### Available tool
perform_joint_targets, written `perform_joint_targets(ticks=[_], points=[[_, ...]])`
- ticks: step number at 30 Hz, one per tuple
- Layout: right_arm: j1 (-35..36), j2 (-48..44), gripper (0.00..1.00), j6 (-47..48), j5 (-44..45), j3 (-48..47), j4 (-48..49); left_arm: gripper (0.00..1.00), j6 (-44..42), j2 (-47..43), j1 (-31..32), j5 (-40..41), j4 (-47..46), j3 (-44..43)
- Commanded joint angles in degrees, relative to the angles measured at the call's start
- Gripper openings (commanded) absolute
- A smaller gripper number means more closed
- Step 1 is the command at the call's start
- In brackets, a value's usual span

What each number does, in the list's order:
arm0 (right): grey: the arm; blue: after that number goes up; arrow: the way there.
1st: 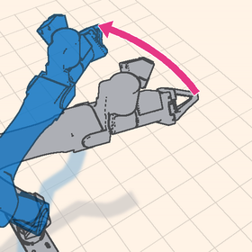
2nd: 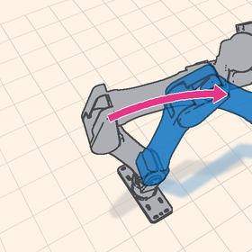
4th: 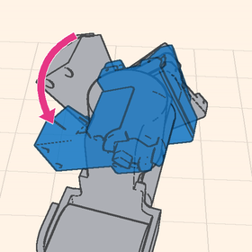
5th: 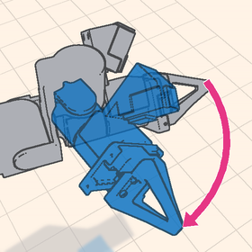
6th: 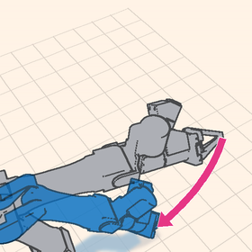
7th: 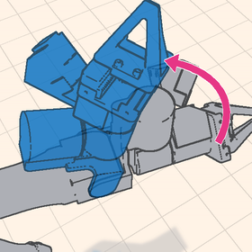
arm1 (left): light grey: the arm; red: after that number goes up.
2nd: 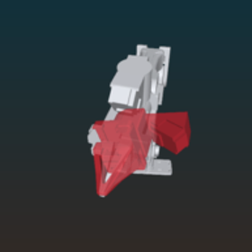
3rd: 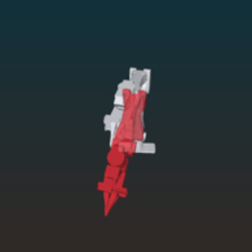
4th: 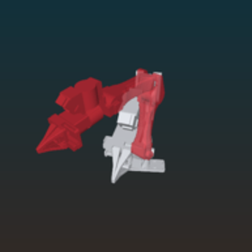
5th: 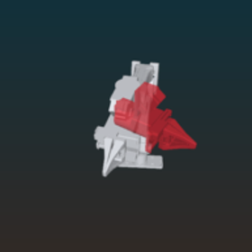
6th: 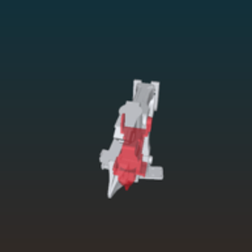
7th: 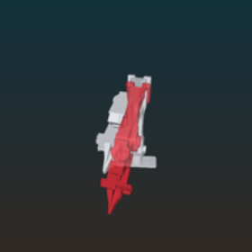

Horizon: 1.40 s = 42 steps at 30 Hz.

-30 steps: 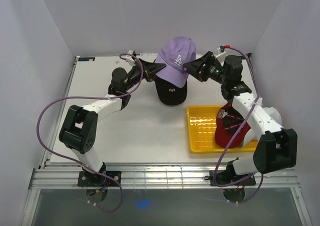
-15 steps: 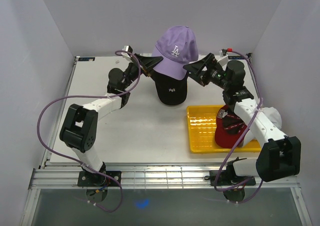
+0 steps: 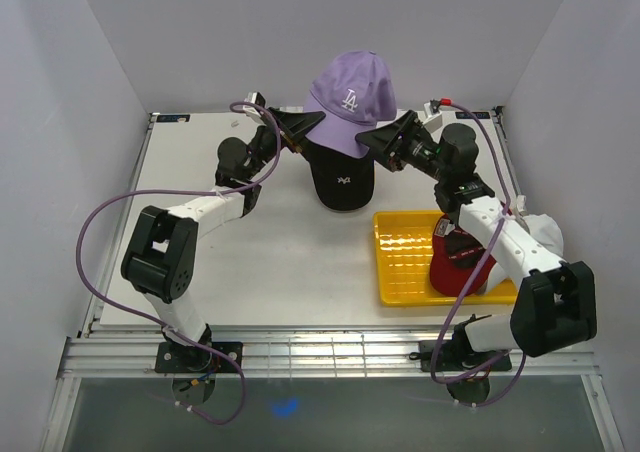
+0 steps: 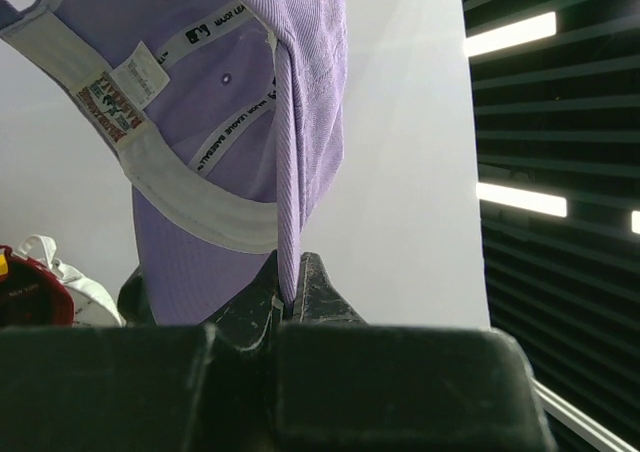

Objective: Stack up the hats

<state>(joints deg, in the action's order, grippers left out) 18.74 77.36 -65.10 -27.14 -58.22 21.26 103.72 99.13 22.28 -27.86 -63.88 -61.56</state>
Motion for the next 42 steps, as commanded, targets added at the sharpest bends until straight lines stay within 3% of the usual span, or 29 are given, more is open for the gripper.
perform_joint_targets(ticks=[1, 12, 26, 42], points=[[0.2, 0.9, 0.62, -0.7, -0.2, -3.1, 3.4, 0.0, 0.8, -0.7, -0.2, 0.5, -3.6, 0.0], [-1.9, 4.8, 0.29, 1.2, -2.4, -10.2, -3.1, 0.0, -1.8, -3.6, -0.1, -1.1, -3.4, 6.3], [-4.9, 8.9, 0.23, 6.1, -6.1, -14.0, -9.4, 0.0, -12.4, -6.9, 2.5, -4.9, 7.9, 12.2], [-6.1, 9.4, 0.23, 14.5, -5.0, -14.6, -16.5, 0.0, -17.3, -3.4, 5.5, -8.4, 10.0, 15.2]])
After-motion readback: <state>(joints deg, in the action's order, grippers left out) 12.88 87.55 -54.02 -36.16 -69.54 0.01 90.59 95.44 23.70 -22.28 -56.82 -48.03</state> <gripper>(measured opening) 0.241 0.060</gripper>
